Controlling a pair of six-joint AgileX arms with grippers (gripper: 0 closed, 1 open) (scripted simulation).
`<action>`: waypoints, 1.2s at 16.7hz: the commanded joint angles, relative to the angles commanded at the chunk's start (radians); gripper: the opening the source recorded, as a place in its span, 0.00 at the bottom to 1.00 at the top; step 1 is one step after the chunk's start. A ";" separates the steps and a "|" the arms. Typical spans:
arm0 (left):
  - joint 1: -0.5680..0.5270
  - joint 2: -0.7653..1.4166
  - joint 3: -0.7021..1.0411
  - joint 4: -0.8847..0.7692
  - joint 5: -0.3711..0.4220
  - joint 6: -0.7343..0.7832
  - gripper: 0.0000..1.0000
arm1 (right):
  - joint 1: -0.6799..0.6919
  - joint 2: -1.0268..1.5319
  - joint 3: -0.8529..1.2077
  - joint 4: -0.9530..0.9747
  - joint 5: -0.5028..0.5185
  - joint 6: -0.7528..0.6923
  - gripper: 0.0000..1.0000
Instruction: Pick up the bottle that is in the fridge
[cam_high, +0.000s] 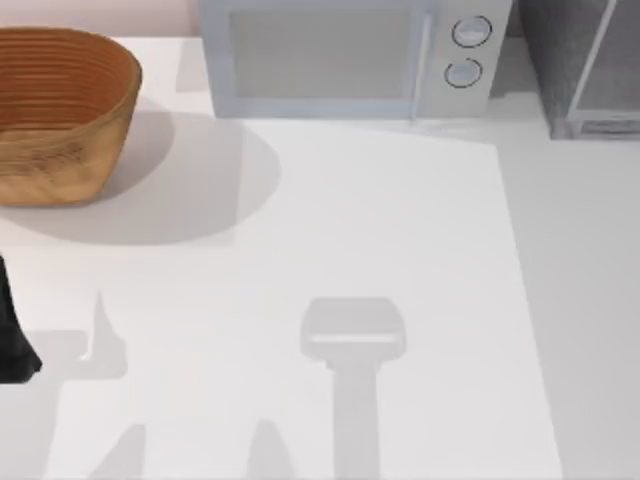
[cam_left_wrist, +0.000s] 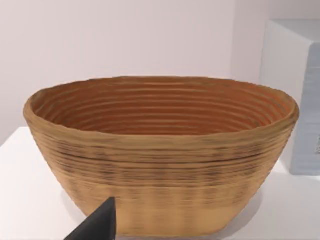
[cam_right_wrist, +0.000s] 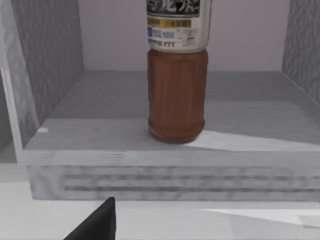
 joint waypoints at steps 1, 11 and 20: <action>0.000 0.000 0.000 0.000 0.000 0.000 1.00 | 0.000 0.000 0.000 0.000 0.000 0.000 1.00; 0.000 0.000 0.000 0.000 0.000 0.000 1.00 | 0.150 0.156 0.384 -0.227 0.158 -0.005 1.00; 0.000 0.000 0.000 0.000 0.000 0.000 1.00 | 0.307 0.269 0.744 -0.483 0.321 -0.002 1.00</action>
